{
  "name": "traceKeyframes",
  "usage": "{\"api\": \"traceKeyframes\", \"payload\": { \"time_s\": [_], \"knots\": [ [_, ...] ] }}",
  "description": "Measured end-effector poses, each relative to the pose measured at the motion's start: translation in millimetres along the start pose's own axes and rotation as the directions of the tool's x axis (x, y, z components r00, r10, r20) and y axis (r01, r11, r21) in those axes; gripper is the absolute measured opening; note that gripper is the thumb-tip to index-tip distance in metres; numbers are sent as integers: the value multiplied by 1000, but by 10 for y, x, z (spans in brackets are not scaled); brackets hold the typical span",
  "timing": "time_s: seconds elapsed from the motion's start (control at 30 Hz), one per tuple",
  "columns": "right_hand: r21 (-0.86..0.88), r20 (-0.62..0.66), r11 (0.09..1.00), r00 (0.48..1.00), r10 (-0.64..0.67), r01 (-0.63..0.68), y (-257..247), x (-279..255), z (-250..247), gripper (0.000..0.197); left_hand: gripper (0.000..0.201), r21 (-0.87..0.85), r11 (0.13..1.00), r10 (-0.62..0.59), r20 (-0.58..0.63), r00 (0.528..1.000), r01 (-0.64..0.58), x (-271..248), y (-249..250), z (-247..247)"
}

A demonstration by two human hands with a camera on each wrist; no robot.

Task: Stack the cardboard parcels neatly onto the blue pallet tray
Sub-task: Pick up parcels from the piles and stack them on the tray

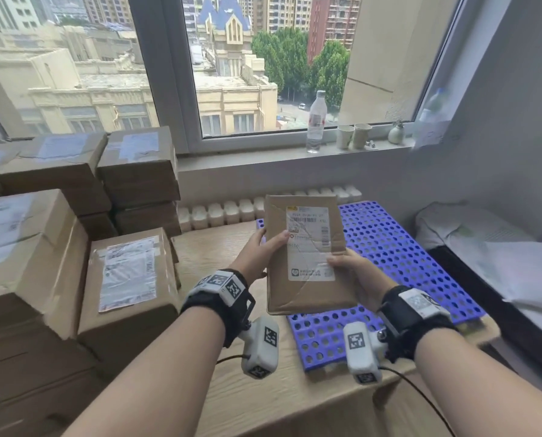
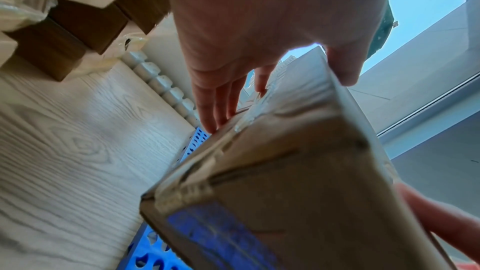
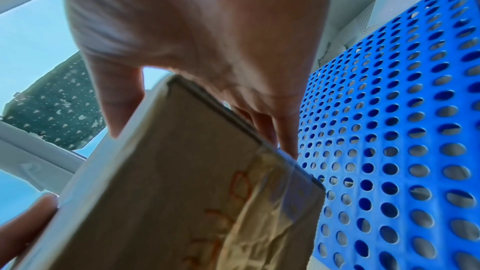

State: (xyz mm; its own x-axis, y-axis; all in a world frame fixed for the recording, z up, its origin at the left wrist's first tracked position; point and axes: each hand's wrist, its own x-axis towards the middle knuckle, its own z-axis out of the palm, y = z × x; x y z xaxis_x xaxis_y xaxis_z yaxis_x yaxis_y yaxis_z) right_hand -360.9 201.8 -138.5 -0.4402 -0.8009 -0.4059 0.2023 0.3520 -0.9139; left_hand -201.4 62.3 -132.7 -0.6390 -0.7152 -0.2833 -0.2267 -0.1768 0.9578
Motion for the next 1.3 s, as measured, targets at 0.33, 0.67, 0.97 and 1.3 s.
{"api": "traceKeyframes", "payload": {
  "time_s": [0.33,0.67,0.97,1.3],
  "knots": [
    [35,30,999,999,33,-34,106,515,-686,49,54,33,999,-44,7,999,43,510,5,537],
    [35,73,993,992,106,-109,187,1308,-1562,26,13,-88,980,-190,-114,975,180,1119,-85,1378],
    [-89,200,983,964,177,-163,32,1888,-1200,37,51,-144,953,-294,-249,923,265,1666,-311,1141],
    [-352,141,923,966,219,-157,-157,2637,-657,43,21,-147,944,-327,-267,907,297,2331,-469,491]
  ]
}}
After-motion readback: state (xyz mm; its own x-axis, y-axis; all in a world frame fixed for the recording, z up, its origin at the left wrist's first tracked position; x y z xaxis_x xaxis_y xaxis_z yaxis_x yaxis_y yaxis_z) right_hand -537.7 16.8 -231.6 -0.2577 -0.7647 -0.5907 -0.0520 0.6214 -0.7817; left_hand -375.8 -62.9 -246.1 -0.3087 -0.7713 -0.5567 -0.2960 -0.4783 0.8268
